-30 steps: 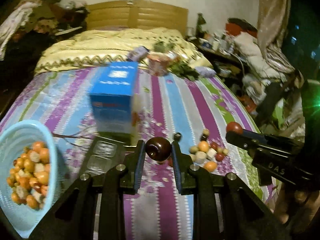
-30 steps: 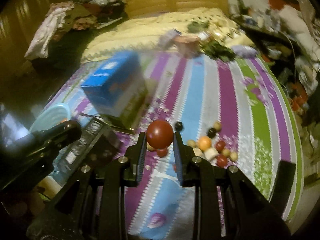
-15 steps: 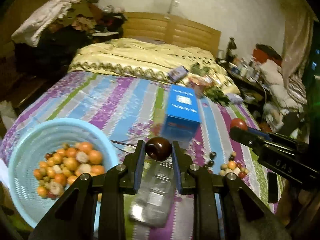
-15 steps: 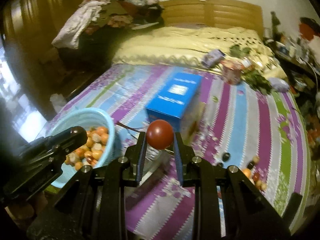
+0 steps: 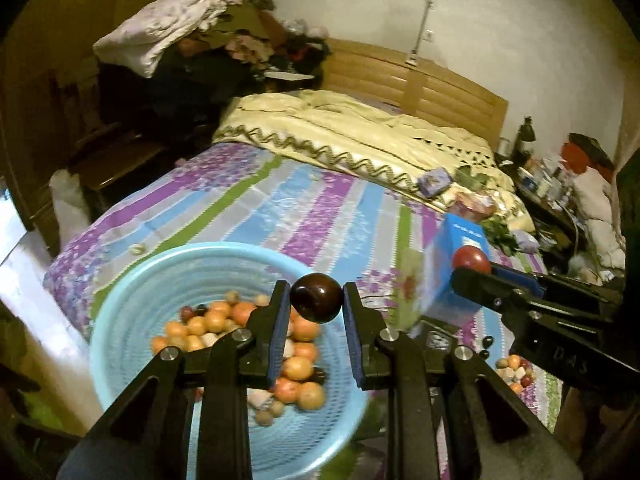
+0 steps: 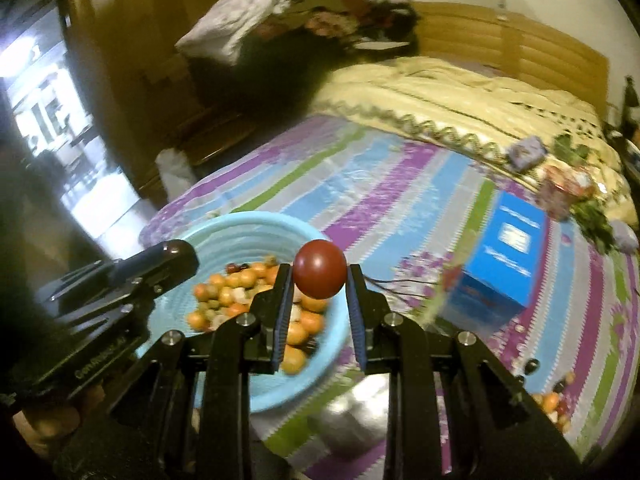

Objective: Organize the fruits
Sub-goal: 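Carry the plum and tomato in both tools over the light-blue basket, then open both tools to drop the plum and tomato into the basket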

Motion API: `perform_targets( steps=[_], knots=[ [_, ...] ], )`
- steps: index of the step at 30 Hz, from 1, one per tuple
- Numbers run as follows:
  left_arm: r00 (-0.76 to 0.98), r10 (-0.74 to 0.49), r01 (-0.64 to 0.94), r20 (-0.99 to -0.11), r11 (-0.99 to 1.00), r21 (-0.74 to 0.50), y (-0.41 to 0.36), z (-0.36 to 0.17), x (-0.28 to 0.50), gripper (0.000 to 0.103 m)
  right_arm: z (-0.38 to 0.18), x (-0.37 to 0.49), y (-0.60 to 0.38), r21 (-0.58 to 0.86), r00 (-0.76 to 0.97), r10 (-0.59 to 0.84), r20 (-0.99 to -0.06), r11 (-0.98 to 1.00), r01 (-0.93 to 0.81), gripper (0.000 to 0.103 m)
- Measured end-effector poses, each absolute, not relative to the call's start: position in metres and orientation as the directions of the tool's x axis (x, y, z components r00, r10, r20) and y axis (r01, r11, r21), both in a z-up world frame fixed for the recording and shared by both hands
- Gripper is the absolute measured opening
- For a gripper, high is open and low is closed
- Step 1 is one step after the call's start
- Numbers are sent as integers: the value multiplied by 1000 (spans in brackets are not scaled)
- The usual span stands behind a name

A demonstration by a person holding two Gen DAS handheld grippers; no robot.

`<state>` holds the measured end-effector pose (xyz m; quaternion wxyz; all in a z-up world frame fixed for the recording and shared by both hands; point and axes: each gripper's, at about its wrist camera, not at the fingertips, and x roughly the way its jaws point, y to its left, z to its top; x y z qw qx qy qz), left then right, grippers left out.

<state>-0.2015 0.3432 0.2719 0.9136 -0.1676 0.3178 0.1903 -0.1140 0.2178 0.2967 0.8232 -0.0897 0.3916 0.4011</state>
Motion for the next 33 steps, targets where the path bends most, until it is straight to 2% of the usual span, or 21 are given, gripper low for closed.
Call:
perform_targets(
  steps=[9, 17, 33],
  knots=[
    [680, 273, -520, -681, 834, -185, 391, 261, -222, 26, 283, -129, 282, 189, 243, 598, -764, 567, -802, 27],
    [611, 255, -565, -749, 804, -187, 431, 235, -233, 26, 261, -120, 305, 247, 131, 558, -820, 550, -798, 27],
    [568, 234, -596, -789, 778, -199, 461, 206, -235, 26, 245, -106, 312, 229, 115, 504, -856, 569, -790, 27]
  ],
)
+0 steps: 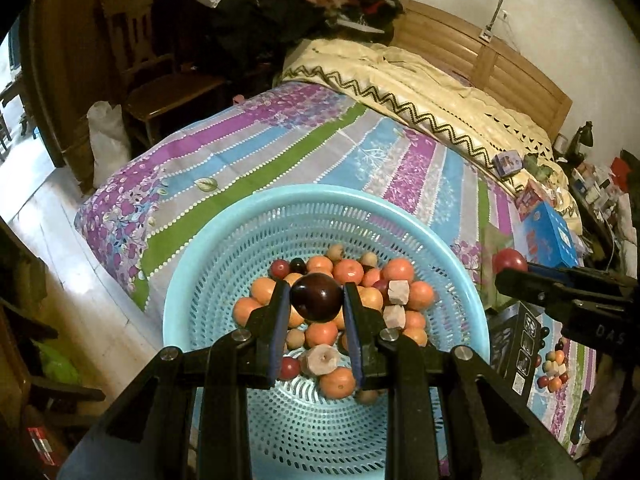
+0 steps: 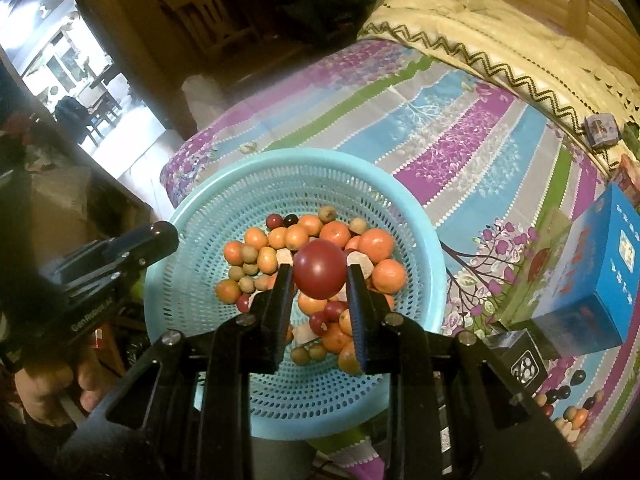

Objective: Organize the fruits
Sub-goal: 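Open both tools to drop the plum and tomato into the basket, then move both tools back over the remaining fruits on the bed cover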

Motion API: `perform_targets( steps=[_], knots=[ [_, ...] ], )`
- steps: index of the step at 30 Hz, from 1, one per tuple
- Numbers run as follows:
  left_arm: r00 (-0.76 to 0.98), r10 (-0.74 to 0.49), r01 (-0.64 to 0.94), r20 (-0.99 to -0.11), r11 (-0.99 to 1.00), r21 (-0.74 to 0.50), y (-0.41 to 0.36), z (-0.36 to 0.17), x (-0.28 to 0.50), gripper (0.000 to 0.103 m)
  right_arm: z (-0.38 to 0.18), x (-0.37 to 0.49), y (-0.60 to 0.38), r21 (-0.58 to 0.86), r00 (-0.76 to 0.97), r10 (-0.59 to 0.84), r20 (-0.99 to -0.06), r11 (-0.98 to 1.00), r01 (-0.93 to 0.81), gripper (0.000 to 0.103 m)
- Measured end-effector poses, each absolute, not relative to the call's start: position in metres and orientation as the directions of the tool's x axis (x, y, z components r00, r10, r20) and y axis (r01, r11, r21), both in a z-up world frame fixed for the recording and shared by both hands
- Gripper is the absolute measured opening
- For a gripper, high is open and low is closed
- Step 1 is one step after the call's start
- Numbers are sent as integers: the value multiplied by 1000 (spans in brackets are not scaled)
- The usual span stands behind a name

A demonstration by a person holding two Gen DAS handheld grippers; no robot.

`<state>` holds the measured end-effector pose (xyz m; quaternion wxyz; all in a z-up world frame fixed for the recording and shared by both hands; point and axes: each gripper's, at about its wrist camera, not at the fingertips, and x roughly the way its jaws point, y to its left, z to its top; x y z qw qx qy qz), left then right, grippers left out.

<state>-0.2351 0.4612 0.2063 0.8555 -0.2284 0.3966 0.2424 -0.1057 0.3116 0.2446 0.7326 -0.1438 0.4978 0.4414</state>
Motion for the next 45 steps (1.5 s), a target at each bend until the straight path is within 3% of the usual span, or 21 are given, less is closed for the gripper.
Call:
perform_targets(
  steps=[19, 25, 26, 30, 45],
  knots=[
    [556, 224, -598, -800, 777, -198, 466, 198, -230, 26, 239, -107, 318, 228, 102, 498, -861, 558, -798, 28],
    [544, 213, -600, -812, 775, -198, 465, 193, -230, 38, 236, -107, 319, 233, 95, 499, -862, 555, -798, 29],
    [543, 213, -601, -813, 774, -199, 465, 193, -229, 41, 236, -107, 319, 236, 92, 499, -862, 554, -798, 31],
    [542, 213, -602, -813, 773, -199, 466, 191, -228, 49, 238, -106, 318, 241, 96, 511, -854, 553, -797, 55],
    [539, 217, -607, -814, 770, -196, 467, 189, -226, 54, 237, -105, 316, 250, 94, 518, -850, 554, -794, 59]
  ],
)
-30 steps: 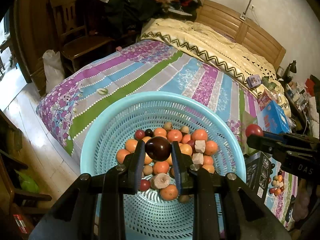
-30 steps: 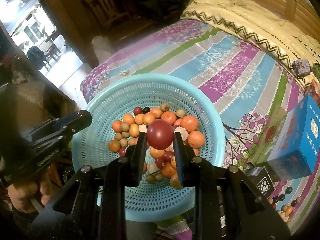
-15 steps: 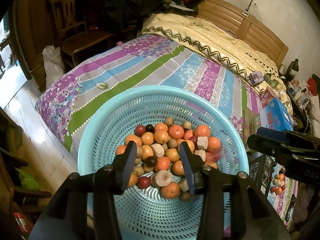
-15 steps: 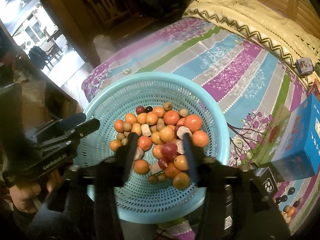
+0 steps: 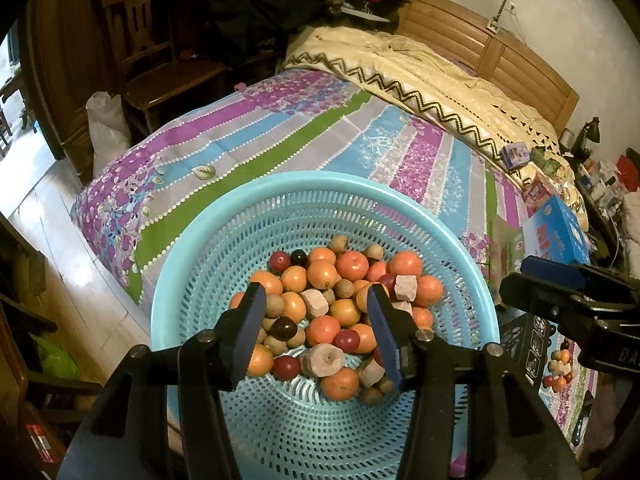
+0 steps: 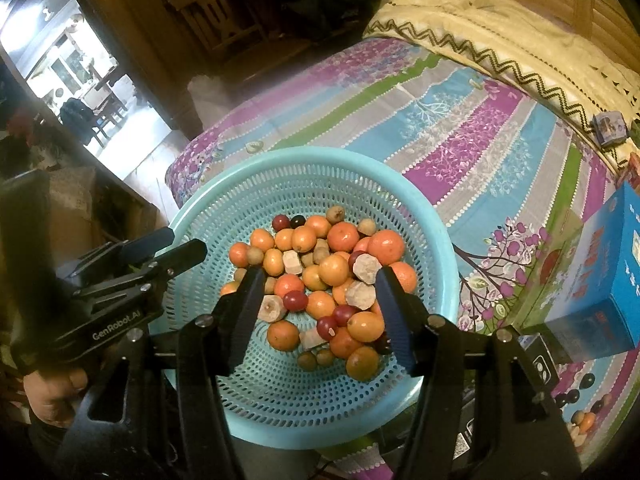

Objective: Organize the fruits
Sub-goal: 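Move both tools back over the remaining fruits on the bed cover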

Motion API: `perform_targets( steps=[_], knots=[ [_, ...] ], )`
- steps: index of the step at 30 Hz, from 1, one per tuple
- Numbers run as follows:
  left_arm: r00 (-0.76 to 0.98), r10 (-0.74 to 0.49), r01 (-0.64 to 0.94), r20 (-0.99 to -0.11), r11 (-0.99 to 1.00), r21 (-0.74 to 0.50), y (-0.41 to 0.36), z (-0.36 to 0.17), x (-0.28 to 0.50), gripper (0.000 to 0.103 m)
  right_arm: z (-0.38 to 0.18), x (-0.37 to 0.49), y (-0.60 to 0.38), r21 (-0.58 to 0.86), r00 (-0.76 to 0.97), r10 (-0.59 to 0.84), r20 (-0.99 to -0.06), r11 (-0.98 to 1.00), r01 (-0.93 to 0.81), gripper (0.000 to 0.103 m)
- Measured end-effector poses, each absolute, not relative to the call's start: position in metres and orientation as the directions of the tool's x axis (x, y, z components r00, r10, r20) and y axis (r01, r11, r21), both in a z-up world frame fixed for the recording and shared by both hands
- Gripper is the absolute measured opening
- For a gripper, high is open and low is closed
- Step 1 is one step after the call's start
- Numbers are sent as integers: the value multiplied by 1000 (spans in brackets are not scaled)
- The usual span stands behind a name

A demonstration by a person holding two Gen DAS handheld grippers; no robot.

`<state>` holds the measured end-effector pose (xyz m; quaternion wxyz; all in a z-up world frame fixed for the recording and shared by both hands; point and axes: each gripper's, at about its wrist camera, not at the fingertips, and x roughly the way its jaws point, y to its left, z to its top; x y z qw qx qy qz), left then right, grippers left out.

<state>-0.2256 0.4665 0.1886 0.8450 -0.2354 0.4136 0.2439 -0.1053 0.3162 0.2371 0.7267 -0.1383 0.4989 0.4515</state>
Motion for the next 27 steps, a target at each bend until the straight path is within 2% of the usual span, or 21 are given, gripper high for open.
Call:
perform_targets(
  steps=[2, 6, 13, 16, 27],
  knots=[
    [541, 217, -606, -812, 771, -197, 466, 189, -225, 54, 238, -105, 314, 254, 97, 525, -846, 555, -792, 62],
    [553, 221, -600, -804, 775, -200, 462, 191, -221, 64, 242, -106, 303, 266, 117, 555, -824, 560, -784, 91],
    [563, 231, -581, -794, 793, -181, 443, 198, -216, 65, 249, -106, 280, 247, 178, 564, -806, 595, -765, 93],
    [563, 243, -576, -790, 801, -164, 433, 200, -212, 69, 254, -108, 265, 214, 237, 565, -790, 617, -757, 93],
    [607, 249, -506, -754, 853, -126, 379, 214, -188, 73, 264, -107, 178, 173, 404, 544, -735, 727, -665, 93]
  ],
)
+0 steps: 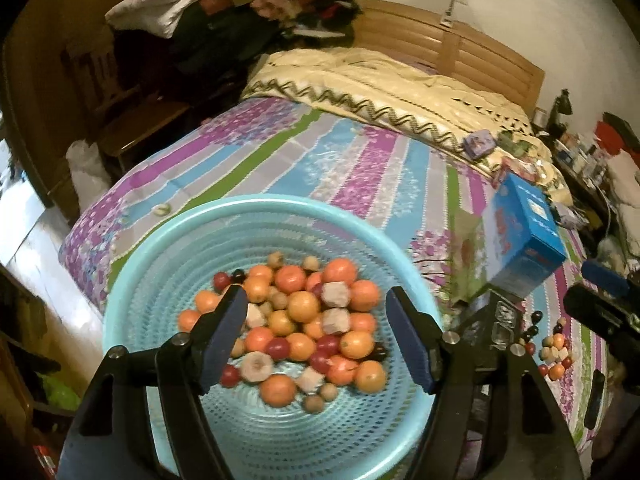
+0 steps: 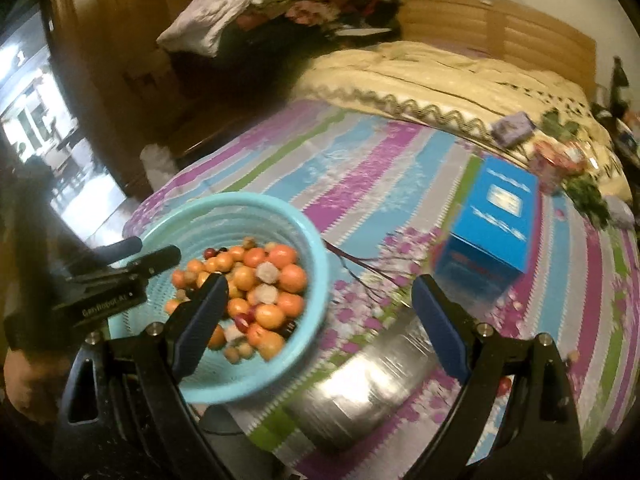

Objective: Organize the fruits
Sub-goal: 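Move both tools back over the remaining fruits on the bed cover, then grasp a red tomato with the left tool while the right tool grasps an orange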

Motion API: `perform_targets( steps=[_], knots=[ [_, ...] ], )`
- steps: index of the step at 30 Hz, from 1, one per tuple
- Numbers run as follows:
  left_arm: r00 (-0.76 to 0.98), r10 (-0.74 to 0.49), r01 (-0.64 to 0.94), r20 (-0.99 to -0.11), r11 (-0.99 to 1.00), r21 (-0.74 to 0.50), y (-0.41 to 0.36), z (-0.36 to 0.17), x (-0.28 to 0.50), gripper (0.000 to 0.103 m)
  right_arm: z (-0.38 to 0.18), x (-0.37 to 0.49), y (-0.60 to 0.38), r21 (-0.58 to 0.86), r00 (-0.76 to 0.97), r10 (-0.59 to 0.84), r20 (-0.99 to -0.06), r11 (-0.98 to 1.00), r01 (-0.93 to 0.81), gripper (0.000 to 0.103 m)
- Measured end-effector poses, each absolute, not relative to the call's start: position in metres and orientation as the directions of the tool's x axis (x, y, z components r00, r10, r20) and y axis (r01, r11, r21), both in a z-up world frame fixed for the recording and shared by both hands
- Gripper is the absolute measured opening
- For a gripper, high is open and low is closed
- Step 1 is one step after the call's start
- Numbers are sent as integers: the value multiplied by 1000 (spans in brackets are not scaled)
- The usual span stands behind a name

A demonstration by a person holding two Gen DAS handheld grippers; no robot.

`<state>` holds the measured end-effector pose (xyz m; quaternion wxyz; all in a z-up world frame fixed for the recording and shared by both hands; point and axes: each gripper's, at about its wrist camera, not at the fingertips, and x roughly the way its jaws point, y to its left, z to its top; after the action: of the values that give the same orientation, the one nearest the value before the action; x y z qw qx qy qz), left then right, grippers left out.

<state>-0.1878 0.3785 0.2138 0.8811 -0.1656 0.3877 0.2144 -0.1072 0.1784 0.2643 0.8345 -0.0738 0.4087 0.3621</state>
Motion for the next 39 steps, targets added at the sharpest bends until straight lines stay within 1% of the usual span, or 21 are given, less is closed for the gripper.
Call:
perform_targets(
  steps=[5, 14, 18, 21, 22, 24, 27, 31, 36, 39],
  knots=[
    [622, 237, -454, -746, 886, -97, 345, 219, -172, 73, 257, -107, 135, 185, 436, 525, -731, 768, -613, 93],
    [663, 167, -334, -730, 938, -90, 275, 224, -144, 73, 249, -108, 51, 193, 499, 474, -726, 836, -513, 93],
    [693, 97, -234, -715, 968, -95, 233, 226, -133, 74, 244, -111, 1, 190, 558, 435, -707, 877, -442, 93],
    [716, 43, -148, -697, 985, -92, 197, 227, -125, 74, 237, -114, -38, 176, 610, 372, -700, 917, -357, 93],
    [720, 20, -119, -693, 988, -96, 185, 227, -122, 76, 235, -114, -50, 169, 624, 349, -700, 929, -330, 93],
    [730, -46, -65, -682, 988, -137, 161, 225, -114, 78, 229, -118, -74, 139, 653, 281, -703, 955, -261, 93],
    [740, -115, -14, -663, 982, -186, 132, 221, -105, 78, 218, -118, -104, 140, 643, 243, -727, 968, -209, 93],
    [699, -199, 83, -686, 976, -199, 90, 205, -90, 78, 202, -121, -129, 121, 623, 205, -755, 977, -176, 93],
    [625, -220, 116, -749, 975, -189, 58, 166, -73, 78, 178, -127, -144, 119, 587, 208, -783, 975, -188, 93],
    [582, -238, 133, -777, 971, -198, 46, 137, -67, 78, 160, -130, -150, 152, 543, 237, -805, 968, -197, 93]
  ],
)
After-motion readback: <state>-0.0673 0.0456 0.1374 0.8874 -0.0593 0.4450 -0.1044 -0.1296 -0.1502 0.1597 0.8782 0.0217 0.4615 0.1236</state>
